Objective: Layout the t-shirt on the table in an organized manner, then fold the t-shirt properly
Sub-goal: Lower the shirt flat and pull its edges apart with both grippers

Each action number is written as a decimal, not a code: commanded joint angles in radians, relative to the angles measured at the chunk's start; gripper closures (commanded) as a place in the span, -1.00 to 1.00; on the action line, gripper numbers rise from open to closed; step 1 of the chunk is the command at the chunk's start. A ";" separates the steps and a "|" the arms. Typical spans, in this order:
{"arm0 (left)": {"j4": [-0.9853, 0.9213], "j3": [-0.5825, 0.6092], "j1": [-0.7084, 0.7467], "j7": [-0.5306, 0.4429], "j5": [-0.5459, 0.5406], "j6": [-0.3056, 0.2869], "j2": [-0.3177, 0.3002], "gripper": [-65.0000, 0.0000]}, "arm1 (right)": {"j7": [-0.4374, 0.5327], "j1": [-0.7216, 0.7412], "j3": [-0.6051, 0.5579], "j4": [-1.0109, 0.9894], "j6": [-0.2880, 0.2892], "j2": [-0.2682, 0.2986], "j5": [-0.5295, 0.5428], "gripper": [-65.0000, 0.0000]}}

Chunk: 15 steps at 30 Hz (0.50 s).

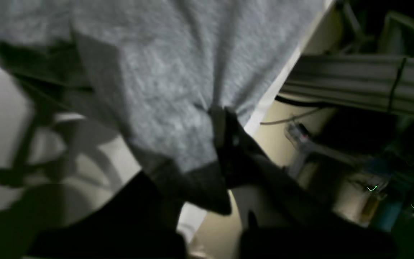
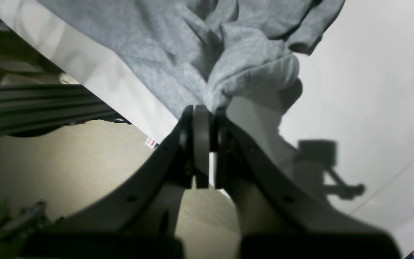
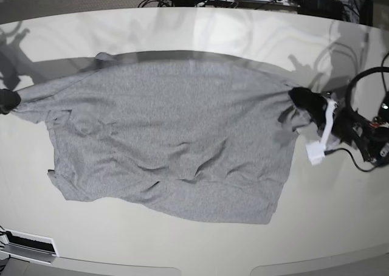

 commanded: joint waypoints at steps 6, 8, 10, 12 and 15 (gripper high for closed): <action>0.163 -0.012 0.063 0.006 -0.014 -0.006 -0.109 1.00 | 0.011 -0.071 0.012 0.052 0.002 0.034 0.015 1.00; 0.200 -0.012 0.098 0.006 -0.014 -0.006 -0.133 1.00 | 0.011 -0.112 0.012 0.071 0.001 0.048 0.015 1.00; 0.234 -0.012 0.135 0.006 -0.014 -0.006 -0.152 1.00 | 0.011 -0.146 0.012 0.095 0.001 0.071 0.015 1.00; 0.267 -0.012 0.175 0.006 -0.014 -0.006 -0.172 1.00 | 0.011 -0.177 0.012 0.120 0.000 0.095 0.015 1.00; 0.316 -0.012 0.233 0.006 -0.014 -0.006 -0.204 1.00 | 0.011 -0.229 0.012 0.150 -0.013 0.126 0.015 1.00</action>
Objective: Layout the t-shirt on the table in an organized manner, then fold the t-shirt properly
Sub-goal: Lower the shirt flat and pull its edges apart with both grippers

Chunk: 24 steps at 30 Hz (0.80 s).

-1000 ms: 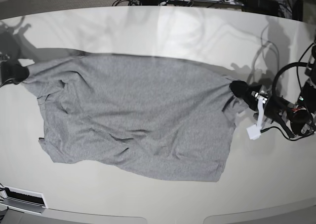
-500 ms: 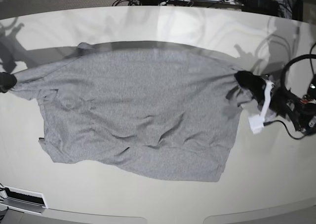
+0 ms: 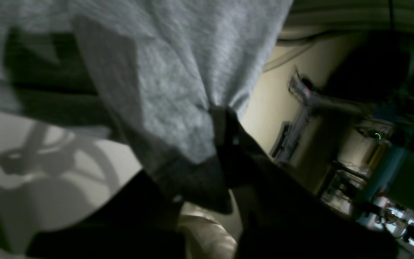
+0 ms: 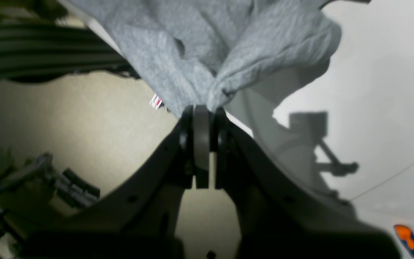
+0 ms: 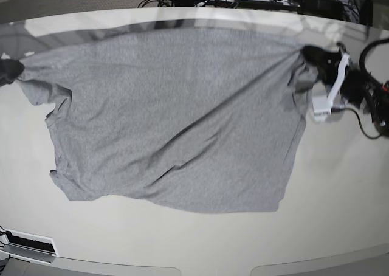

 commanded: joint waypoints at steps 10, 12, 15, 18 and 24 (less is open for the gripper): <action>0.038 -0.012 0.016 0.009 -0.017 -0.005 -0.064 1.00 | 0.000 -0.035 0.014 0.017 0.032 0.036 0.009 1.00; 0.038 -0.013 -0.008 0.009 -0.014 -0.005 -0.065 1.00 | 0.000 -0.033 0.014 0.017 0.031 0.035 -0.009 1.00; 0.037 -0.013 -0.051 -0.096 0.092 -0.005 -0.056 1.00 | 0.076 -0.016 0.014 0.017 0.040 0.030 -0.118 1.00; 0.031 -0.013 -0.081 -0.164 0.210 -0.005 -0.031 1.00 | 0.185 -0.010 0.014 0.016 0.040 0.018 -0.187 1.00; -0.037 -0.013 -0.085 -0.359 0.500 0.002 0.064 1.00 | 0.341 -0.010 0.014 0.016 0.040 -0.047 -0.336 1.00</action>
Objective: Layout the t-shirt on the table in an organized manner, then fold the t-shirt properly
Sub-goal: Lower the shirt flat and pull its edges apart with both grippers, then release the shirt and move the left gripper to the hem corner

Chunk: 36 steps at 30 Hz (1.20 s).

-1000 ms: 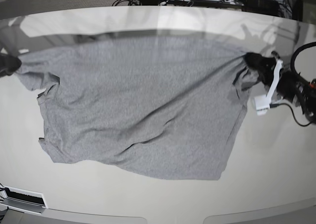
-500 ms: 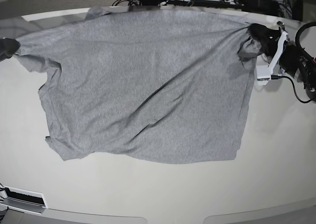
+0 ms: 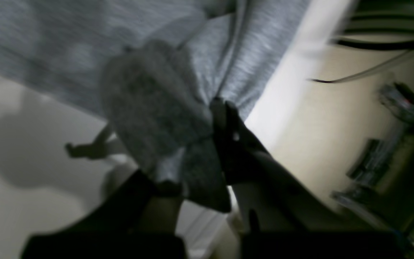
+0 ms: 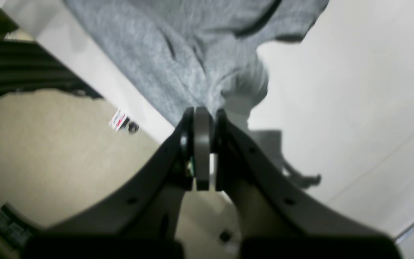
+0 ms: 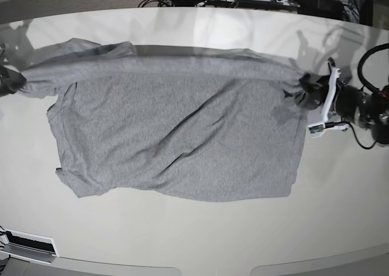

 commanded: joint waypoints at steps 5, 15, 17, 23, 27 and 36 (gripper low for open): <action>-0.100 -0.010 -0.020 -0.137 0.209 0.096 0.068 1.00 | 0.128 0.008 0.014 0.003 0.004 -0.041 -0.142 1.00; -0.218 -0.010 -0.101 -0.174 0.271 0.190 0.164 1.00 | 0.306 0.025 0.014 0.003 0.004 -0.146 -0.328 1.00; -0.218 -0.010 -0.122 -0.174 0.270 0.189 0.168 1.00 | 0.306 0.035 0.014 0.003 -0.003 -0.148 -0.327 1.00; -0.218 -0.010 -0.206 -0.129 0.269 0.195 0.167 -0.06 | 0.290 0.117 0.014 0.003 -0.119 -0.148 -0.332 0.13; -0.218 -0.010 -0.259 -0.110 0.270 0.254 0.167 -0.19 | 0.226 0.198 0.014 0.003 -0.174 -0.148 -0.331 -0.26; -0.218 -0.010 -0.304 -0.122 0.279 0.357 0.168 -0.19 | 0.229 0.252 0.014 0.003 -0.154 -0.151 -0.299 -0.25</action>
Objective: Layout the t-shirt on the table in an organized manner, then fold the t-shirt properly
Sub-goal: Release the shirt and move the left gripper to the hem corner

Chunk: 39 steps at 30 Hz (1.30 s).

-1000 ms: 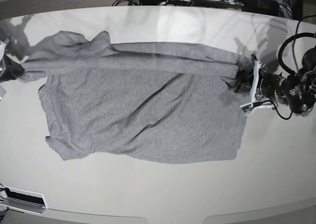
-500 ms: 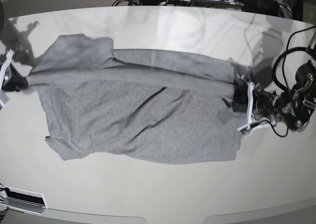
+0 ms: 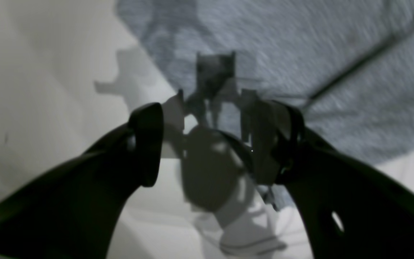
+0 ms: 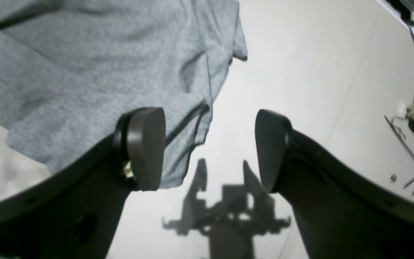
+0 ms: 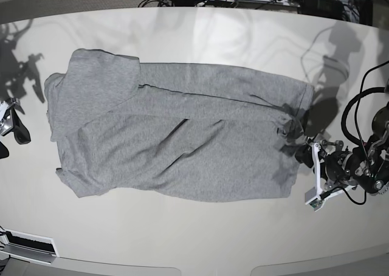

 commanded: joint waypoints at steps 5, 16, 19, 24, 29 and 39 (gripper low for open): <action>-0.023 -0.010 -0.027 -0.054 0.019 0.015 0.003 -0.19 | 0.058 0.023 0.013 0.009 -0.027 0.008 0.003 -0.25; -0.407 -0.246 -0.098 -0.205 -0.016 0.027 0.191 -0.19 | 0.051 0.146 -0.008 -0.154 0.016 -0.132 -0.024 -0.25; -0.554 -0.433 -0.125 -0.280 -0.030 -0.015 0.227 -0.19 | 0.051 0.152 -0.008 -0.196 0.031 -0.146 -0.016 -0.25; -0.755 -0.597 -0.142 -0.399 -0.063 -0.103 0.253 -0.19 | 0.035 0.152 -0.008 -0.207 0.034 -0.146 -0.014 -0.25; -0.843 -0.612 -0.121 -0.489 -0.011 -0.098 0.270 -0.19 | 0.029 0.152 -0.008 -0.206 0.034 -0.146 -0.014 -0.25; -0.844 -0.612 0.026 -0.617 0.087 0.005 0.311 -0.19 | -0.008 0.152 -0.008 -0.206 0.019 -0.146 -0.014 -0.25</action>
